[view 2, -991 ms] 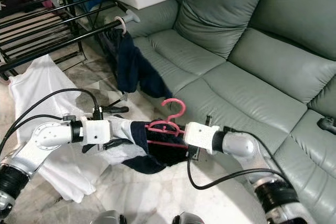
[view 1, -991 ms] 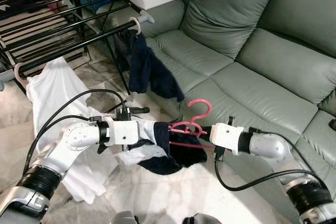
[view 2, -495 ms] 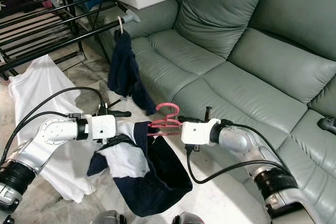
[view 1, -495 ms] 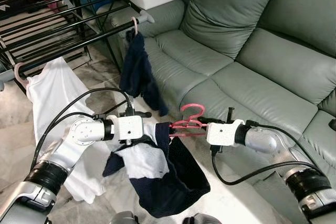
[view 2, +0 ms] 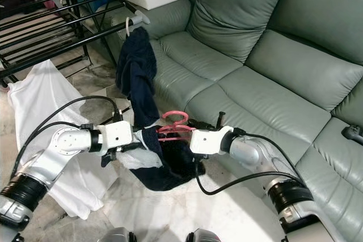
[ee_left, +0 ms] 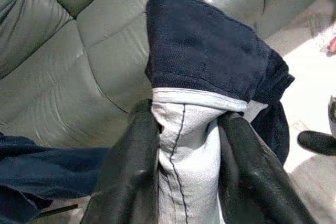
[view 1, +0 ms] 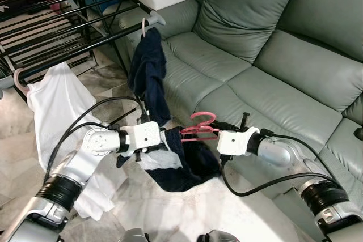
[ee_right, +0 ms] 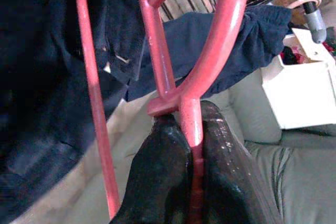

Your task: Hang hanger

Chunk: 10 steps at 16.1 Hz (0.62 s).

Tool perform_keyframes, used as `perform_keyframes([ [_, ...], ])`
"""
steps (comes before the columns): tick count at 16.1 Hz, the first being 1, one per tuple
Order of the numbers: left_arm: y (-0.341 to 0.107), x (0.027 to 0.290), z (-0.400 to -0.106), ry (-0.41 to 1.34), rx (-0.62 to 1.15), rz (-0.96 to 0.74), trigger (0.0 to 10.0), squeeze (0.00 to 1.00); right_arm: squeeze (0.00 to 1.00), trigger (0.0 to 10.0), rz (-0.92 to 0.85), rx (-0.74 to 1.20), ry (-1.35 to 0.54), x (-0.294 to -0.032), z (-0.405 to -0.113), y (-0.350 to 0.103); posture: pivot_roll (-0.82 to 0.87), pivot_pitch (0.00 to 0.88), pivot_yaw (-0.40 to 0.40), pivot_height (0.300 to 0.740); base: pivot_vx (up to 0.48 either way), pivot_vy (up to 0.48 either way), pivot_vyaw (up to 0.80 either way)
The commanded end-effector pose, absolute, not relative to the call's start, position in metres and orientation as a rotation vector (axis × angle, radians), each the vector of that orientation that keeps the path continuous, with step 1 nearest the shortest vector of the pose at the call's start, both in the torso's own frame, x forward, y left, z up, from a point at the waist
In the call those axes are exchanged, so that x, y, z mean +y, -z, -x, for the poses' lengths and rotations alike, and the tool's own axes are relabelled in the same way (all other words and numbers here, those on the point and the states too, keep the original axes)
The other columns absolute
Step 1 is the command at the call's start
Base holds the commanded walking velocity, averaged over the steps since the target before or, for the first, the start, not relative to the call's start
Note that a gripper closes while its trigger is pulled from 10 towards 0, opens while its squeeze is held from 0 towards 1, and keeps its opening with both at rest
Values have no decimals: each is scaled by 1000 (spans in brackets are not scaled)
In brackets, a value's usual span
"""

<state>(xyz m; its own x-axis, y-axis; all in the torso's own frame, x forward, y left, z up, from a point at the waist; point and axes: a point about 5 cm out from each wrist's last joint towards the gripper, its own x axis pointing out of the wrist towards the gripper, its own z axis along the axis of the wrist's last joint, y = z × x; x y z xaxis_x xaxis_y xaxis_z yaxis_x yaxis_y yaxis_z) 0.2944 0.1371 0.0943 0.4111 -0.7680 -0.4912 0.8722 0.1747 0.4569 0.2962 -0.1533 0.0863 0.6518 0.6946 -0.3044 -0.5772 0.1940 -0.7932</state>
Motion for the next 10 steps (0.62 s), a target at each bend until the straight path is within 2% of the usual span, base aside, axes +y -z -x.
perform_keyframes([
  [1,-90,132,-291,1188,173,-762,0,0,0,10000,981,-269,-859,-142,-302,-108,-11,27,17,740,0,0,0],
  [2,-90,132,-291,1182,175,-767,0,0,0,10000,977,-273,-862,-141,-302,-108,-11,27,17,740,0,0,0],
  [4,-89,132,-295,1150,175,-776,2235,0,0,10000,966,-295,-873,-138,-301,-111,-13,28,18,740,0,0,0],
  [5,-89,132,-295,1151,177,-772,2235,0,0,10000,966,-298,-871,-138,-301,-111,-13,28,18,740,0,0,0],
  [6,-87,131,-295,1149,187,-769,78,0,0,10000,963,-309,-865,-138,-302,-112,-14,27,16,740,0,0,0],
  [10,-74,131,-286,1189,243,-783,0,0,0,10000,954,-351,-837,-137,-304,-119,-16,29,18,740,0,0,0],
])
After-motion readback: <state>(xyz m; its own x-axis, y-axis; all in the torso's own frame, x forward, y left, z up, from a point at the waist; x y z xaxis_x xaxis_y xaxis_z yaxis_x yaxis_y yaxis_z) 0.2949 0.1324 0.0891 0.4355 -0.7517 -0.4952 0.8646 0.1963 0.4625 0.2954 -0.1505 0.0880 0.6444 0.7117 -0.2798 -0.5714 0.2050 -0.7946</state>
